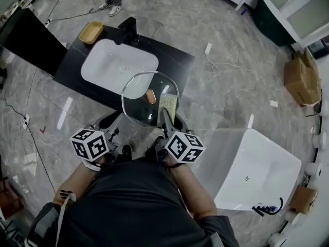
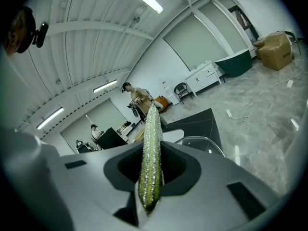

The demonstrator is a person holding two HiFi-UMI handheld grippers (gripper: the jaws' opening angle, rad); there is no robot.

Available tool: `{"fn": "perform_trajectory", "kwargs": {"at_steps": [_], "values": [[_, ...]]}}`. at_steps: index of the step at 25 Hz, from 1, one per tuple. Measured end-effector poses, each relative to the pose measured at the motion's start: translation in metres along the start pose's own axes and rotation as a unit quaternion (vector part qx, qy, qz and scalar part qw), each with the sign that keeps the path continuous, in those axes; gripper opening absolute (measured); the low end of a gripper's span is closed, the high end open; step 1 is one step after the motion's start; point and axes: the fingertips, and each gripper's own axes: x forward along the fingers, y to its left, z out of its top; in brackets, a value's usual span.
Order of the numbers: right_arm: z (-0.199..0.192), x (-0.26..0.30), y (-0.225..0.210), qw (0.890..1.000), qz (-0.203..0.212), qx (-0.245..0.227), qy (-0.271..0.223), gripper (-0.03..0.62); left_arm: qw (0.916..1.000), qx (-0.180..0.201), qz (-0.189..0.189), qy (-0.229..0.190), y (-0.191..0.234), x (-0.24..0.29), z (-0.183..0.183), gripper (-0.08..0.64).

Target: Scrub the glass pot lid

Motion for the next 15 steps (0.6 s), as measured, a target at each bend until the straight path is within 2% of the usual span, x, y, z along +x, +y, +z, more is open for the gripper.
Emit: {"fn": "perform_trajectory", "kwargs": {"at_steps": [4, 8, 11, 15], "values": [[0.017, 0.032, -0.027, 0.999, 0.021, 0.016, 0.024, 0.064, 0.9995, -0.011, 0.031, -0.004, 0.005, 0.018, -0.003, 0.071], [0.021, 0.070, -0.037, 0.998, 0.039, 0.017, 0.054, 0.064, 0.9975, -0.015, 0.068, 0.000, 0.029, 0.030, -0.016, 0.071], [0.018, 0.106, -0.031, 0.996, 0.049, 0.025, 0.075, 0.064, 0.9963, -0.021, 0.083, 0.007, 0.055, 0.033, -0.020, 0.071], [0.023, 0.152, -0.010, 0.994, 0.063, 0.035, 0.077, 0.064, 0.9961, -0.024, 0.084, 0.016, 0.085, 0.032, -0.022, 0.071]]}}
